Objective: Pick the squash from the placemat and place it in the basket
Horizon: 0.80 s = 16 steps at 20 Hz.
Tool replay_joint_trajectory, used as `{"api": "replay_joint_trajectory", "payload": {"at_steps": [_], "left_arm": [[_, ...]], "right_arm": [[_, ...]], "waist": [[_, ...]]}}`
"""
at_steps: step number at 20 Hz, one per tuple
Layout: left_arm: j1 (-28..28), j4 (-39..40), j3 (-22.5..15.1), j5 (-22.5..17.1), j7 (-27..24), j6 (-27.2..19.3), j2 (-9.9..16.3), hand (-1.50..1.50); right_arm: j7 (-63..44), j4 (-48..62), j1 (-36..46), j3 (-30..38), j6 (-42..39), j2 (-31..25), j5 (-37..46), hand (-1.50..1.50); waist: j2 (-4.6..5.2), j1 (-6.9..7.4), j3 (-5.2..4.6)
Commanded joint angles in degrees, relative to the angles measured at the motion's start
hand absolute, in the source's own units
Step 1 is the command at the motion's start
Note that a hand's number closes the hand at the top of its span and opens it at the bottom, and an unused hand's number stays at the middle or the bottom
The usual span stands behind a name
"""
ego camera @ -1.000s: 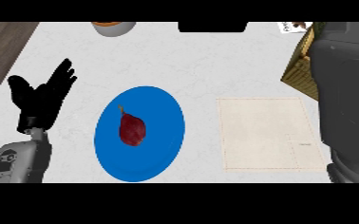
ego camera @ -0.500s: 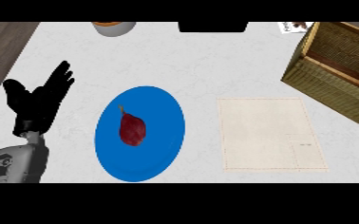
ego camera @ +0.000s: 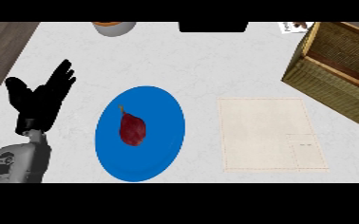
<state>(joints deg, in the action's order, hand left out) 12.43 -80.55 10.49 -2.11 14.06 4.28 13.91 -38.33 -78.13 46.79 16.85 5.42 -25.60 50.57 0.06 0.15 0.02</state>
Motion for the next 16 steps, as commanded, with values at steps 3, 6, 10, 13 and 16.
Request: {"api": "replay_joint_trajectory", "payload": {"at_steps": [3,6,10,13,16], "left_arm": [[1.0,-0.5,-0.2,0.5,0.9,-0.5,0.0,0.00],[-1.3,1.0,2.3,-2.1,-1.5,3.2,2.2,0.00],[-1.9,-1.3,0.5,0.0,-1.1,1.2,0.6,0.00],[0.2,1.2,-1.0,1.9,-1.9,-1.0,-1.4,0.00],[-2.2,-6.8,-0.2,-0.9,5.0,0.6,0.0,0.00]], "right_arm": [[-3.2,5.5,-1.3,4.8,11.5,-0.5,4.8,-1.50],[0.6,11.7,1.0,4.8,10.5,-1.4,1.0,-1.50],[7.7,18.2,3.4,5.0,11.9,-3.9,-2.0,-1.50],[10.9,15.5,1.2,5.2,11.8,-3.6,-5.2,-1.50],[12.6,15.3,-0.1,9.0,15.5,-4.6,-7.7,-1.50]], "waist": [[0.11,0.41,0.01],[0.06,0.50,-0.02],[0.06,0.64,-0.01],[0.03,0.21,-0.01],[-0.07,0.46,0.02]]}}
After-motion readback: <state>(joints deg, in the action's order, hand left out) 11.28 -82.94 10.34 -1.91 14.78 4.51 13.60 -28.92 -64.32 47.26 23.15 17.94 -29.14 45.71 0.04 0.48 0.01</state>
